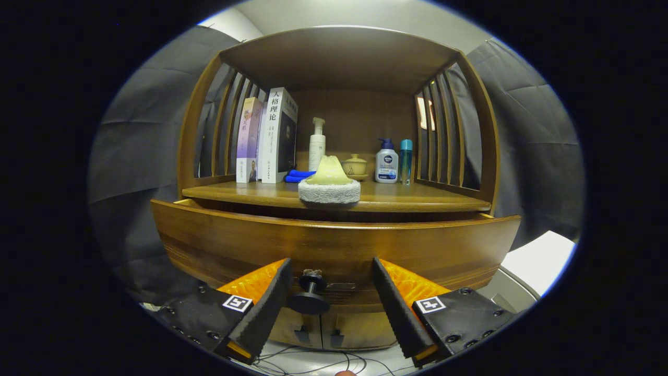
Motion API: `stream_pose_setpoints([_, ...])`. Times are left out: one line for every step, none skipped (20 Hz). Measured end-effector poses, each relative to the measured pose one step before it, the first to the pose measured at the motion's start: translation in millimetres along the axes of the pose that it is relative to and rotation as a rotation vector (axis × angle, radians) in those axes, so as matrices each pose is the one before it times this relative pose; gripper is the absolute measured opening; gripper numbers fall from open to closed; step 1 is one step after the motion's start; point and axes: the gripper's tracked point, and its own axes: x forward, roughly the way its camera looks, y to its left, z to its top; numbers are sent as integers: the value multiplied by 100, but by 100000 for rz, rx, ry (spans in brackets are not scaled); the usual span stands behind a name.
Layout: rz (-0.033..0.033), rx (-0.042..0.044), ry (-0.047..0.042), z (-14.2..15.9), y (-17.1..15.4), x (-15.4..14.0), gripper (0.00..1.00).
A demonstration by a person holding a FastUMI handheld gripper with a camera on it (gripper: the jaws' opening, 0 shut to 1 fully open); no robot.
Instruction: Pull open the drawer, take out the items inside it, and place them on the countertop above the cabinet.
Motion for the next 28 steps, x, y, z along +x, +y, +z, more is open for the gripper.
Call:
stream_pose_setpoints([-167, 162, 232, 58, -12, 470, 98])
stream_pose_setpoints([-275, 323, -132, 45, -7, 392, 98])
stream_pose_setpoints([-250, 141, -114, 81, 14, 369, 98])
stream_pose_setpoints([-247, -200, -49, -1, -20, 435, 98])
stream_pose_setpoints([-137, -311, -40, 475, -9, 329, 98])
stream_pose_setpoints([-42, -250, 104, -3, 7, 421, 98])
stream_pose_setpoints([45, 121, 182, 71, -8, 363, 98])
stream_pose_setpoints([121, 267, 218, 90, 1, 366, 98])
stream_pose_setpoints([-4, 516, 259, -21, -20, 305, 98])
stream_pose_setpoints([30, 481, 253, 51, 18, 354, 98])
stream_pose_setpoints([-150, 330, 100, 50, -21, 304, 98])
stream_pose_setpoints([-340, -30, 20, 92, -1, 401, 98])
stream_pose_setpoints([-625, -194, 176, 63, 0, 38, 98])
stream_pose_setpoints([-546, -367, -559, 59, 49, 252, 98])
stream_pose_setpoints([-491, -114, 249, -182, 3, -7, 97])
stream_pose_setpoints([-551, -9, -842, 178, 0, 168, 97])
stream_pose_setpoints([-33, 27, 312, -123, 68, -118, 97])
stream_pose_setpoints([483, 147, -401, 87, 51, -4, 97])
stream_pose_setpoints([2582, 1407, 213, -41, 375, -197, 97])
stream_pose_setpoints([3204, 1823, 367, -111, 496, -324, 98])
stream_pose_setpoints([1148, 573, -113, 60, 22, -630, 100])
stream_pose_setpoints([111, -158, -980, 231, -300, -704, 100])
stream_pose_setpoints([665, -225, -1108, 333, -24, -867, 100])
stream_pose_setpoints([1213, 16, -1296, 370, 226, -951, 100])
stream_pose_setpoints([769, -272, -905, 37, 143, -1281, 100])
stream_pose_setpoints([511, -49, -1253, 556, -55, -1024, 100])
stream_pose_setpoints([641, -75, -2212, 953, 28, -1264, 100])
stream_pose_setpoints([-159, -125, -1701, 802, -192, -1076, 100])
